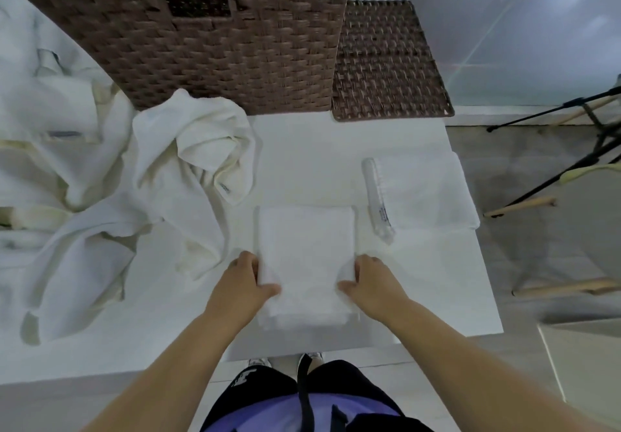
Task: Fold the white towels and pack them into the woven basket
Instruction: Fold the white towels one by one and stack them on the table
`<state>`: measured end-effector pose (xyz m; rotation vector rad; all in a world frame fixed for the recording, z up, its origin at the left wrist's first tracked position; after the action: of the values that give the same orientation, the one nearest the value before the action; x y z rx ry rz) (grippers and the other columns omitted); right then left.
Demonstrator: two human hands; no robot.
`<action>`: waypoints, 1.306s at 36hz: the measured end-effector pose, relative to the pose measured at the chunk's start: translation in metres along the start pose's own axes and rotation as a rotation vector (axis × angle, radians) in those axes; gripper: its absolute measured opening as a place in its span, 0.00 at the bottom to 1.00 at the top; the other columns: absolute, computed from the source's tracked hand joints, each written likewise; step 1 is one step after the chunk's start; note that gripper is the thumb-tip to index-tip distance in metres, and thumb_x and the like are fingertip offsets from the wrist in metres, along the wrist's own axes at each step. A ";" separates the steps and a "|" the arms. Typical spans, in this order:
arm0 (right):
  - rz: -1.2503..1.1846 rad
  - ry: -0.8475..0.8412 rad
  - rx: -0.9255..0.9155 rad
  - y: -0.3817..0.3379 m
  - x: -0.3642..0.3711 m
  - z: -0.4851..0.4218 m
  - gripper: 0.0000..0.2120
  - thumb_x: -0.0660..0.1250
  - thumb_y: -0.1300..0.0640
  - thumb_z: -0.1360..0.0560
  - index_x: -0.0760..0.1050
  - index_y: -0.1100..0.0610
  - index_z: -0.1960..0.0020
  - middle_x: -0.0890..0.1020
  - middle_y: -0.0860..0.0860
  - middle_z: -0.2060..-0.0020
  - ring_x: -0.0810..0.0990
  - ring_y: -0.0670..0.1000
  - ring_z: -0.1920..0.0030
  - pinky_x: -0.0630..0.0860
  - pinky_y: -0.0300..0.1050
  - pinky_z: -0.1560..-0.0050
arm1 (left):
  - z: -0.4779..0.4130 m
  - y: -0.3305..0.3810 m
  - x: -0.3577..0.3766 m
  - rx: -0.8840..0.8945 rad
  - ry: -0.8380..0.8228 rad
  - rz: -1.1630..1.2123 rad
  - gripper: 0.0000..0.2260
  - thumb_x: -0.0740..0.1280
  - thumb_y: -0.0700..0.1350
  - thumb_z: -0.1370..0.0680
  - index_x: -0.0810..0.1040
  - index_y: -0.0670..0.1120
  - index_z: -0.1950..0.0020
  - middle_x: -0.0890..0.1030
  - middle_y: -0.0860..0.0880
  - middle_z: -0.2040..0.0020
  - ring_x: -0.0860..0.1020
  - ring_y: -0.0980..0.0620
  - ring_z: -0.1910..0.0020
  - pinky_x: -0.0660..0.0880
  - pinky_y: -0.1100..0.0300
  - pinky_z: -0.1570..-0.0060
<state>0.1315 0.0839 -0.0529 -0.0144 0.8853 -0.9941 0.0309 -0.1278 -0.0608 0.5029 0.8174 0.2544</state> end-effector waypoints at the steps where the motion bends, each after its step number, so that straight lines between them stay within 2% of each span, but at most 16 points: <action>1: 0.030 0.028 0.001 -0.001 0.001 0.001 0.15 0.68 0.52 0.26 0.67 0.56 0.46 0.71 0.52 0.49 0.73 0.53 0.50 0.70 0.42 0.54 | 0.001 0.001 0.000 0.013 0.029 0.001 0.21 0.75 0.50 0.32 0.67 0.48 0.47 0.71 0.51 0.48 0.76 0.51 0.54 0.71 0.59 0.60; 3: 0.143 0.128 -0.059 -0.006 0.003 0.004 0.27 0.68 0.52 0.26 0.60 0.58 0.33 0.66 0.54 0.39 0.68 0.55 0.39 0.70 0.46 0.43 | 0.002 0.001 0.000 0.102 0.084 -0.047 0.28 0.75 0.48 0.31 0.66 0.47 0.37 0.65 0.50 0.40 0.74 0.49 0.45 0.72 0.56 0.49; 5: 0.317 0.230 -0.219 -0.013 0.003 0.009 0.31 0.67 0.55 0.25 0.56 0.57 0.28 0.62 0.55 0.33 0.63 0.57 0.35 0.67 0.46 0.38 | 0.003 0.002 -0.001 0.240 0.102 -0.130 0.24 0.72 0.47 0.28 0.68 0.45 0.35 0.65 0.48 0.37 0.70 0.48 0.40 0.69 0.57 0.42; 7: 0.425 0.211 -0.380 -0.021 0.006 0.009 0.30 0.65 0.60 0.25 0.56 0.58 0.27 0.59 0.56 0.29 0.60 0.59 0.32 0.66 0.47 0.37 | 0.003 0.002 -0.001 0.309 0.065 -0.203 0.18 0.67 0.47 0.23 0.71 0.45 0.35 0.66 0.50 0.36 0.70 0.50 0.39 0.67 0.62 0.43; 9: 0.493 0.101 -0.466 -0.027 0.011 0.007 0.26 0.60 0.61 0.23 0.57 0.58 0.26 0.51 0.54 0.25 0.52 0.56 0.26 0.60 0.49 0.31 | 0.000 0.002 -0.003 0.311 0.032 -0.228 0.15 0.62 0.46 0.21 0.72 0.47 0.34 0.66 0.51 0.35 0.72 0.52 0.41 0.67 0.64 0.46; 13: 0.556 -0.017 -0.438 -0.033 0.013 -0.004 0.26 0.56 0.60 0.20 0.53 0.61 0.24 0.42 0.54 0.23 0.41 0.53 0.23 0.49 0.46 0.26 | -0.009 0.005 -0.011 0.324 -0.001 -0.278 0.14 0.59 0.47 0.19 0.74 0.50 0.35 0.69 0.54 0.36 0.72 0.55 0.41 0.65 0.68 0.48; 18: 0.628 -0.019 -0.405 -0.040 -0.001 -0.021 0.28 0.56 0.64 0.21 0.49 0.62 0.23 0.39 0.55 0.23 0.40 0.54 0.23 0.44 0.47 0.25 | -0.019 0.011 -0.024 0.280 -0.086 -0.375 0.16 0.59 0.51 0.20 0.70 0.56 0.32 0.70 0.57 0.33 0.71 0.56 0.37 0.68 0.59 0.39; 24: 0.667 0.018 -0.361 -0.051 -0.026 -0.044 0.32 0.56 0.70 0.25 0.49 0.63 0.23 0.40 0.56 0.23 0.41 0.55 0.23 0.47 0.49 0.24 | -0.022 0.029 -0.038 0.228 0.008 -0.467 0.13 0.59 0.54 0.21 0.73 0.54 0.37 0.76 0.55 0.41 0.75 0.53 0.43 0.72 0.55 0.43; 29: 0.667 0.017 -0.364 -0.054 -0.049 -0.059 0.32 0.56 0.70 0.24 0.49 0.62 0.23 0.40 0.54 0.23 0.41 0.55 0.24 0.50 0.51 0.25 | -0.021 0.034 -0.048 0.167 0.015 -0.452 0.14 0.60 0.55 0.21 0.73 0.53 0.37 0.76 0.54 0.41 0.76 0.51 0.43 0.72 0.56 0.45; 31: 0.677 0.027 -0.372 -0.054 -0.055 -0.063 0.29 0.58 0.65 0.22 0.53 0.61 0.24 0.45 0.54 0.23 0.46 0.55 0.24 0.55 0.51 0.27 | -0.020 0.035 -0.050 0.143 0.021 -0.450 0.14 0.60 0.55 0.21 0.73 0.53 0.37 0.76 0.54 0.41 0.76 0.51 0.43 0.71 0.56 0.45; 34: 0.625 0.067 -0.389 -0.054 -0.066 -0.065 0.22 0.59 0.58 0.21 0.62 0.58 0.28 0.60 0.52 0.27 0.57 0.53 0.26 0.66 0.49 0.33 | -0.018 0.038 -0.051 0.112 0.031 -0.416 0.14 0.60 0.55 0.21 0.73 0.53 0.39 0.76 0.54 0.41 0.75 0.52 0.44 0.71 0.57 0.46; 37: 0.570 0.122 -0.402 -0.049 -0.077 -0.064 0.21 0.58 0.53 0.20 0.63 0.56 0.29 0.66 0.52 0.31 0.64 0.54 0.30 0.70 0.49 0.38 | -0.019 0.043 -0.045 0.084 0.048 -0.321 0.14 0.61 0.56 0.22 0.75 0.51 0.42 0.77 0.54 0.46 0.76 0.53 0.47 0.73 0.56 0.47; 39: 0.558 0.132 -0.401 -0.045 -0.083 -0.066 0.23 0.58 0.53 0.20 0.59 0.57 0.27 0.64 0.52 0.30 0.63 0.55 0.29 0.69 0.49 0.37 | -0.022 0.050 -0.035 0.077 0.049 -0.268 0.14 0.61 0.57 0.22 0.75 0.49 0.43 0.78 0.52 0.47 0.77 0.52 0.47 0.74 0.56 0.49; 42: 0.556 0.139 -0.410 -0.044 -0.093 -0.076 0.26 0.59 0.54 0.20 0.55 0.58 0.25 0.61 0.53 0.28 0.60 0.56 0.28 0.68 0.49 0.35 | -0.030 0.059 -0.016 0.014 0.036 -0.220 0.21 0.60 0.59 0.22 0.71 0.46 0.37 0.77 0.49 0.42 0.75 0.50 0.43 0.71 0.58 0.47; 44: 0.578 0.146 -0.434 -0.047 -0.100 -0.085 0.28 0.59 0.54 0.20 0.51 0.59 0.24 0.58 0.53 0.26 0.56 0.55 0.26 0.65 0.49 0.33 | -0.035 0.062 -0.001 -0.035 0.028 -0.211 0.23 0.60 0.60 0.23 0.70 0.45 0.38 0.76 0.48 0.42 0.75 0.49 0.43 0.70 0.58 0.48; 47: 0.618 0.114 -0.451 -0.055 -0.107 -0.102 0.31 0.56 0.55 0.18 0.42 0.60 0.23 0.48 0.53 0.23 0.46 0.54 0.23 0.55 0.49 0.27 | -0.042 0.063 0.016 -0.091 0.015 -0.187 0.24 0.63 0.59 0.24 0.68 0.44 0.36 0.75 0.46 0.41 0.74 0.48 0.42 0.69 0.58 0.49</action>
<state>-0.0002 0.1677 -0.0301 -0.0631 1.1137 -0.2110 0.0086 -0.0539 -0.0621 0.3373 0.8579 0.1221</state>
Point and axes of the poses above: each hand's wrist, its own z-axis away from the middle knuckle, its own x-axis out of the palm, y = z × x, the point moved 2 cm from there along -z, towards the middle knuckle
